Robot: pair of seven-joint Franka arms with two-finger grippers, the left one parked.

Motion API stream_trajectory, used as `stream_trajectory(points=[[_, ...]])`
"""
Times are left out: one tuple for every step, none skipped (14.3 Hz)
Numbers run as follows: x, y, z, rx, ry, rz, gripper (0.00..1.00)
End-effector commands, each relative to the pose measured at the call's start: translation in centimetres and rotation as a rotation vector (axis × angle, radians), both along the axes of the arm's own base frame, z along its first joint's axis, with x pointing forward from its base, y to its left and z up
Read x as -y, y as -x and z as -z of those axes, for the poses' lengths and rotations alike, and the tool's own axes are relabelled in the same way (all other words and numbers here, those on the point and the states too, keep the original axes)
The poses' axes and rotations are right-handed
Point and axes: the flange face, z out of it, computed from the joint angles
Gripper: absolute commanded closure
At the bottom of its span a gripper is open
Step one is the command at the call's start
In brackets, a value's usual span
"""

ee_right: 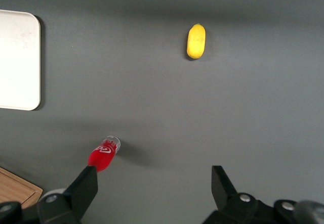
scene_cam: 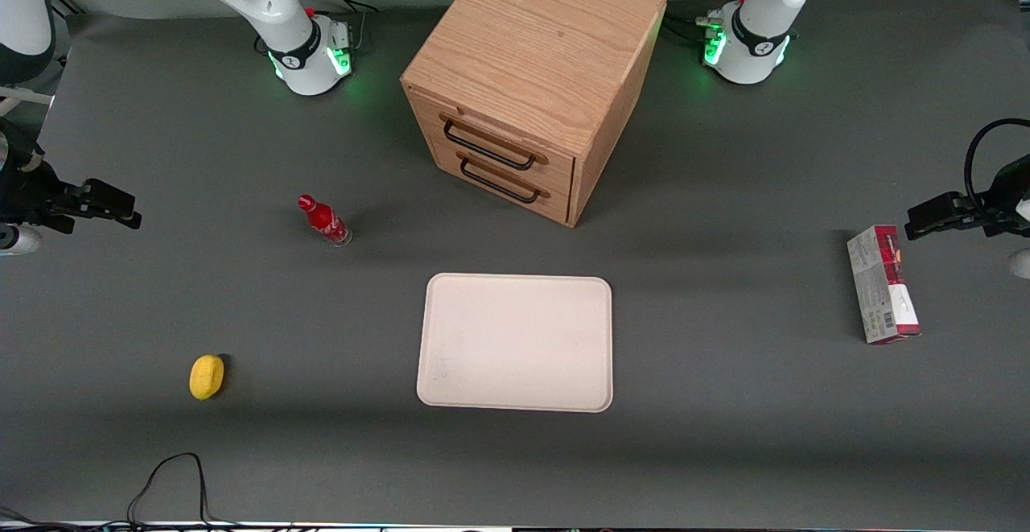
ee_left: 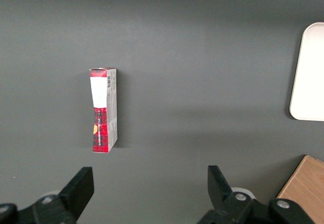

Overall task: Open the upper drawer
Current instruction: 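Move the right gripper toward the upper drawer's black handle of the wooden cabinet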

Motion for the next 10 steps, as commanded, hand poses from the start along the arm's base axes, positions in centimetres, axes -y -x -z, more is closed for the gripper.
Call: stream_trajectory(points=[[-0.2, 0.1, -0.3, 0.008, 0.006, -0.012, 0.00], [-0.3, 0.1, -0.3, 0.008, 0.004, -0.010, 0.00], [-0.6, 0.1, -0.3, 0.002, 0.004, -0.011, 0.00], [-1.4, 0.2, -0.2, -0.014, 0.003, -0.023, 0.00], [-2.1, 0.3, -0.3, -0.018, 0.003, -0.034, 0.00], [-2.9, 0.2, -0.6, -0.013, 0.002, -0.053, 0.00], [-4.9, 0.2, -0.8, -0.008, -0.005, -0.085, 0.00], [-6.6, 0.3, -0.9, -0.007, -0.011, -0.112, 0.00], [-8.5, 0.4, -1.3, 0.001, -0.026, -0.142, 0.00], [-10.9, 0.6, -1.4, 0.003, -0.047, -0.182, 0.00]])
